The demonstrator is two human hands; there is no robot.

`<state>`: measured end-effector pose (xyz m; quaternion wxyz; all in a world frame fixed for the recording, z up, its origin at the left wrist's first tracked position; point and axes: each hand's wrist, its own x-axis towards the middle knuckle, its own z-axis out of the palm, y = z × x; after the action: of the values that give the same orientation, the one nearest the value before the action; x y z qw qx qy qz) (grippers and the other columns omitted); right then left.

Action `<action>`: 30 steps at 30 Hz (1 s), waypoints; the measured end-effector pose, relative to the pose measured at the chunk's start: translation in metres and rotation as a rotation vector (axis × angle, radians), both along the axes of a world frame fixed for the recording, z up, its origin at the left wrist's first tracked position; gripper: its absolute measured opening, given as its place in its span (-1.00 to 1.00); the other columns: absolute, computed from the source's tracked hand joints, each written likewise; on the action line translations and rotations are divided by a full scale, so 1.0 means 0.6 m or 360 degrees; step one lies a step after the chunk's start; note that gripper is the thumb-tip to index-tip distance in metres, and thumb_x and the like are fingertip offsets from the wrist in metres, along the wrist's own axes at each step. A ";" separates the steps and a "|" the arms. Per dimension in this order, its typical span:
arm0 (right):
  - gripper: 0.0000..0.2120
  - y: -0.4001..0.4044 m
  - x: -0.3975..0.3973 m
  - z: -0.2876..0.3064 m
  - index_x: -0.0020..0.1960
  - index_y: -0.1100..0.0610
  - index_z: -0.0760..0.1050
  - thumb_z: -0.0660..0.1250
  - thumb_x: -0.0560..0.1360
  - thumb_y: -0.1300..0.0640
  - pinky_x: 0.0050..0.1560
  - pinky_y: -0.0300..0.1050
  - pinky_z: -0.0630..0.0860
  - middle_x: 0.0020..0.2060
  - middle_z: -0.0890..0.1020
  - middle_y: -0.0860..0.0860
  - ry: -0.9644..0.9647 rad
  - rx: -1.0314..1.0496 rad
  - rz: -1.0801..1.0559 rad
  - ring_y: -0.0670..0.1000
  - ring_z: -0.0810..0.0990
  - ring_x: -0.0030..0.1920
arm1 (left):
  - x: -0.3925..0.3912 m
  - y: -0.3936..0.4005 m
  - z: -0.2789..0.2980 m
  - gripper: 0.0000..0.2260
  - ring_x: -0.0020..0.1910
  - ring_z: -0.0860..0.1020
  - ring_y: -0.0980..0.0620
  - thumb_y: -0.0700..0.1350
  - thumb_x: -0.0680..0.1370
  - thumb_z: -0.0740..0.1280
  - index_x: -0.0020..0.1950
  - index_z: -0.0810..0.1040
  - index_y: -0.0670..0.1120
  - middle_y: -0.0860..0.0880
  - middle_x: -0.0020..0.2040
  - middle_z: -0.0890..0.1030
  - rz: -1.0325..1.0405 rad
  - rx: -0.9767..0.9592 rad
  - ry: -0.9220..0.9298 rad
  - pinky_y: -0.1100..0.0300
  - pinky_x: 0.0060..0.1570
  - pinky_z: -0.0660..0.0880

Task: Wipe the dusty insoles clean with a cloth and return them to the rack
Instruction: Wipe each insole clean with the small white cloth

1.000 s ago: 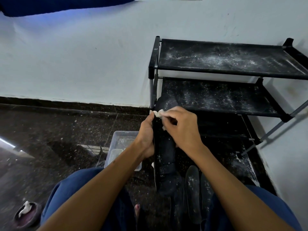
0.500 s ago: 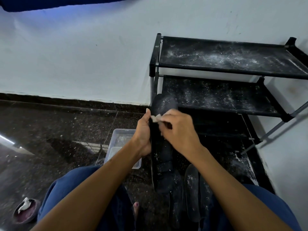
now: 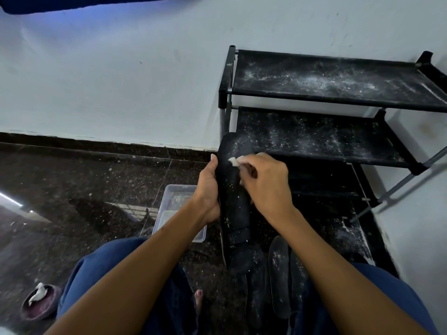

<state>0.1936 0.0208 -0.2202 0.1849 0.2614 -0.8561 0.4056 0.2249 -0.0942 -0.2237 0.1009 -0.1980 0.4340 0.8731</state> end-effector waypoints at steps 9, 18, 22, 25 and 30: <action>-0.88 -0.001 0.004 -0.003 -0.11 0.20 0.66 0.42 0.38 0.34 -0.17 -0.28 0.53 -0.21 0.64 0.06 -0.0018 0.0067 0.0048 -0.10 0.56 -0.29 | -0.003 -0.004 -0.001 -0.39 -0.21 0.58 -0.06 0.26 0.60 -0.05 -0.08 0.62 -0.16 -0.16 -0.18 0.63 0.0055 -0.0010 -0.0004 0.11 -0.17 0.53; -0.88 -0.004 0.007 -0.008 -0.12 0.18 0.67 0.42 0.39 0.33 -0.20 -0.42 0.46 -0.20 0.65 0.01 -0.0140 0.0053 0.0129 -0.20 0.53 -0.30 | -0.004 -0.005 0.000 -0.38 -0.22 0.59 -0.04 0.27 0.60 -0.05 -0.08 0.62 -0.16 -0.13 -0.19 0.64 0.0067 0.0004 -0.0004 0.10 -0.16 0.51; -0.88 -0.006 0.011 -0.012 -0.11 0.16 0.67 0.42 0.40 0.31 -0.20 -0.27 0.54 -0.19 0.65 0.02 -0.0169 0.0063 0.0141 -0.12 0.58 -0.28 | -0.005 -0.008 -0.001 -0.37 -0.19 0.60 -0.06 0.28 0.59 -0.03 -0.05 0.61 -0.18 -0.14 -0.14 0.64 0.0100 0.0055 -0.0023 0.09 -0.12 0.53; -0.89 -0.002 0.006 -0.012 -0.12 0.18 0.66 0.41 0.40 0.32 -0.20 -0.26 0.55 -0.20 0.64 0.04 -0.0095 0.0039 -0.0016 -0.09 0.58 -0.30 | -0.005 -0.008 -0.001 -0.33 -0.21 0.60 -0.06 0.32 0.57 -0.04 -0.09 0.65 -0.17 -0.14 -0.18 0.65 0.0061 0.0044 0.0025 0.11 -0.16 0.54; -0.88 -0.010 0.016 -0.014 -0.09 0.17 0.67 0.42 0.40 0.30 -0.21 -0.39 0.50 -0.20 0.65 0.02 -0.0267 0.0023 0.0217 -0.16 0.57 -0.29 | -0.005 -0.011 0.001 -0.38 -0.22 0.64 -0.03 0.31 0.57 0.00 -0.05 0.62 -0.17 -0.12 -0.17 0.67 0.0057 0.0050 0.0020 0.10 -0.15 0.56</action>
<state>0.2031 0.0148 -0.2285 0.0829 0.2855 -0.8517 0.4316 0.2218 -0.1007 -0.2232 0.0856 -0.1988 0.4172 0.8827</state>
